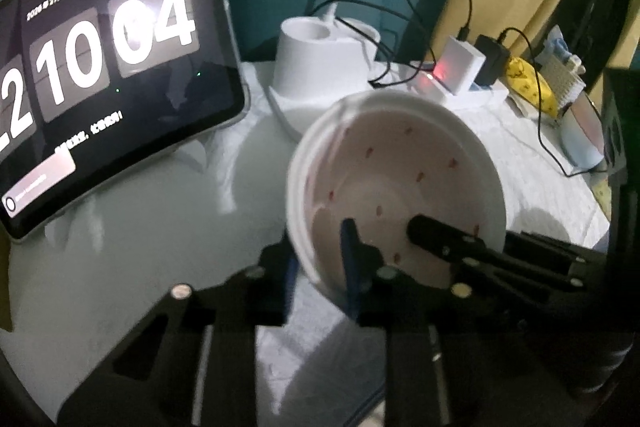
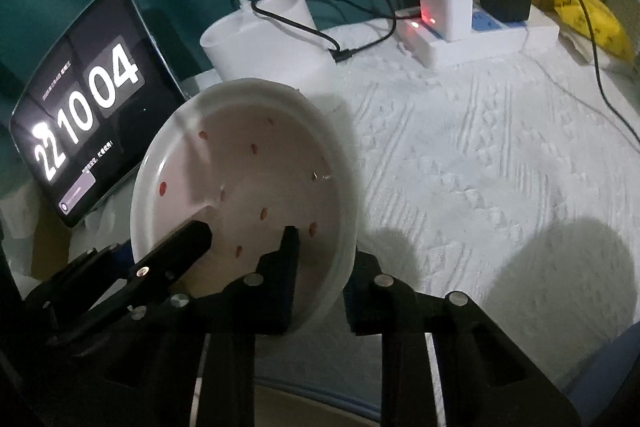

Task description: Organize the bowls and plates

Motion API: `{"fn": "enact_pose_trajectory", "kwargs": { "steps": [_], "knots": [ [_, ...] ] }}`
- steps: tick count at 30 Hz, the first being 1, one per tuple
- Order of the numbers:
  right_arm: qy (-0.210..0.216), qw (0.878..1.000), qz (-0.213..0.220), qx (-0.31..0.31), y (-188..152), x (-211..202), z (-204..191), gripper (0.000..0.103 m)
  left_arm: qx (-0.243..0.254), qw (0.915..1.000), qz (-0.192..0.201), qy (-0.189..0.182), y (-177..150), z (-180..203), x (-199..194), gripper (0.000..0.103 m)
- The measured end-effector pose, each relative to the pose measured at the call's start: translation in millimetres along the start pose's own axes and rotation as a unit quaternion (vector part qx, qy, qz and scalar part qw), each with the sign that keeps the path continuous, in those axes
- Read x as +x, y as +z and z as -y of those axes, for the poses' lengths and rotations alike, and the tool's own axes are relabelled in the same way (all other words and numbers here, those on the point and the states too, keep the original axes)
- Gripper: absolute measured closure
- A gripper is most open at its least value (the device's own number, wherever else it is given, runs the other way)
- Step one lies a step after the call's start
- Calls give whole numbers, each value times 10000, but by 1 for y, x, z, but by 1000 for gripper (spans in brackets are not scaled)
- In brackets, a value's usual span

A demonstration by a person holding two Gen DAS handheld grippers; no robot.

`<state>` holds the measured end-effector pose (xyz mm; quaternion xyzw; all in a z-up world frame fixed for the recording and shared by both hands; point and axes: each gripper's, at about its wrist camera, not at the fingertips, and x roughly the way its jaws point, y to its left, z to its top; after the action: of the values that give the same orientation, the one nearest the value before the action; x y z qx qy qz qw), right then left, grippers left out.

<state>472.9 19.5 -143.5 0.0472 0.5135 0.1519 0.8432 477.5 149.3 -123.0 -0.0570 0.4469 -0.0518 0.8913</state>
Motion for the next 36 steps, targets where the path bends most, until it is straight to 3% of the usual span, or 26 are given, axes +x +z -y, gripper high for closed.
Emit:
{"fn": "enact_pose_trajectory", "kwargs": {
  "steps": [14,36],
  "knots": [
    [-72,9998,151,-76,-10,-9,-2,84,90,9998,180,-18,-10,5,-14,87],
    [-94,9969,767,-159,-36,-92,1,84,501,9945,920,4,-26,43,-83,87]
  ]
}}
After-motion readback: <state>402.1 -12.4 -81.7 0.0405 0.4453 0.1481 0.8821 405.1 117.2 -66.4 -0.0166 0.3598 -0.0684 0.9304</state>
